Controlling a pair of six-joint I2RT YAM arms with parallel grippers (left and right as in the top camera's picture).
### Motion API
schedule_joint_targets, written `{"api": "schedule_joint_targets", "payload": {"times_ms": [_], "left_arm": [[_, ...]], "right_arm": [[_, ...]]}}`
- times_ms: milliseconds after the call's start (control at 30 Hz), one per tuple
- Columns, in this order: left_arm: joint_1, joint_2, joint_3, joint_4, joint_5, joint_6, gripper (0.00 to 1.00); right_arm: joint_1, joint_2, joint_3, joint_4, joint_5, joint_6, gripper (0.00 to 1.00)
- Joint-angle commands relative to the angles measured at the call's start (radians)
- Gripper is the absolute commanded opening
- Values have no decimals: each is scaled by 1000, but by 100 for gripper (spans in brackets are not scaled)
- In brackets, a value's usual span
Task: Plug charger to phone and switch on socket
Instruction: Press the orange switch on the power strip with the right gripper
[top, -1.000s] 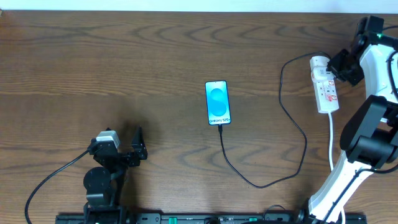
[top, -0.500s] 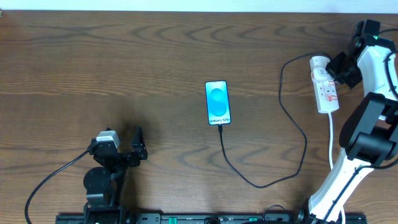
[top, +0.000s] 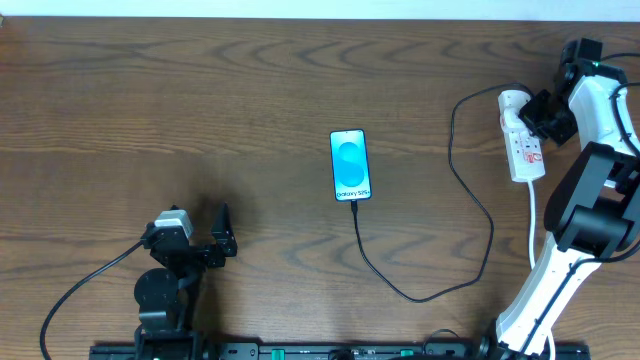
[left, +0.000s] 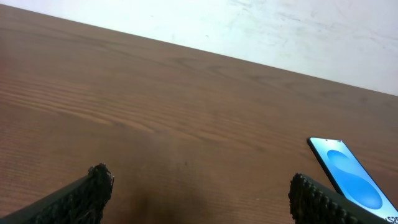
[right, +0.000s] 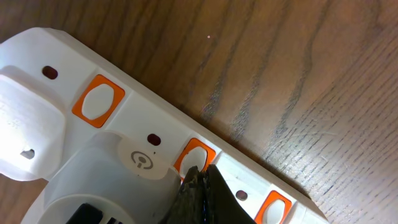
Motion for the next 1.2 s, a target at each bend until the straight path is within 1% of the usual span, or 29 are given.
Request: {"api": "schedule_joint_targets", "payload": {"times_ms": [0,167,367,500,600,700,800,967,1167], "left_arm": [[-3,0,-24,-19,16,20,93],[-3,0,-24,-19,16,20,93],[-3,0,-24,-19,16,20,93],[-3,0,-24,-19,16,20,93],[-3,0,-24,-19,16,20,93],[-3,0,-24,-19,16,20,93],[-3,0,-24,-19,16,20,93],[-3,0,-24,-19,16,20,93],[-3,0,-24,-19,16,20,93]], "right_arm": [[-9,6,-6,4,15,-15,2],[-7,9,-9,3,12,-15,2],[24,11,-91,47,5,-16,2],[42,11,-131,70,-19,-51,2],[48,-4,-112,35,-24,-87,1],[31,-53,-62,-19,17,-86,1],[3,-103,-29,-40,16,-84,1],[-60,-141,-24,-58,11,-36,1],[-117,-134,-25,-58,-129,-49,2]]}}
